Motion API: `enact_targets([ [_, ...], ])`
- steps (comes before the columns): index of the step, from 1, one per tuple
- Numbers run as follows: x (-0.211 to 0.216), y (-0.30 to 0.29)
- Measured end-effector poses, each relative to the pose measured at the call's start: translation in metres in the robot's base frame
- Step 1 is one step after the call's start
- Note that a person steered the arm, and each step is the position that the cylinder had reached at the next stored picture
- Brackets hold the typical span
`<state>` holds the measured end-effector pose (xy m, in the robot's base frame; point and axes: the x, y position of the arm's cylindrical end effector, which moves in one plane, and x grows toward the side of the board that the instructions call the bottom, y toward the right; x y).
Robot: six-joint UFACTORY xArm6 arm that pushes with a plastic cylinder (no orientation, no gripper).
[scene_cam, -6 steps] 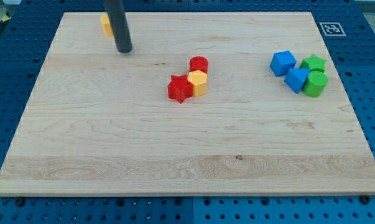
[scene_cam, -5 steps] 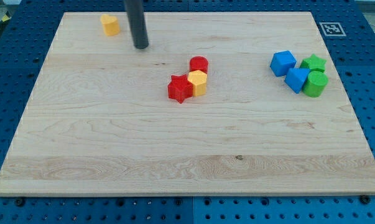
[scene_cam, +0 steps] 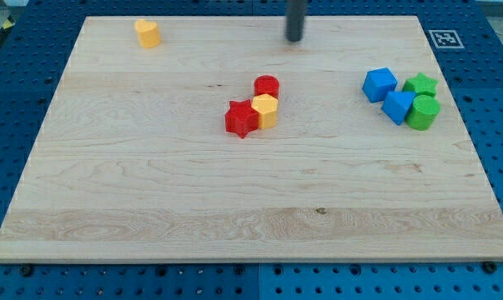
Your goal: Put the blue cube vertically above the red circle
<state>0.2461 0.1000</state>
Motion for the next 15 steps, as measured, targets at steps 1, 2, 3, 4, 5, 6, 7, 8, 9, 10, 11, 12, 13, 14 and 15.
enact_targets([
  [1, 0.002, 0.048],
  [2, 0.021, 0.077],
  [3, 0.040, 0.102],
  [4, 0.065, 0.113],
  [5, 0.079, 0.113],
  [6, 0.081, 0.113],
  [7, 0.099, 0.113],
  [8, 0.105, 0.113],
  [9, 0.110, 0.111],
  [10, 0.123, 0.098],
  [11, 0.133, 0.081],
  [12, 0.145, 0.074],
  [13, 0.170, 0.074],
  [14, 0.194, 0.071],
  [15, 0.199, 0.054],
])
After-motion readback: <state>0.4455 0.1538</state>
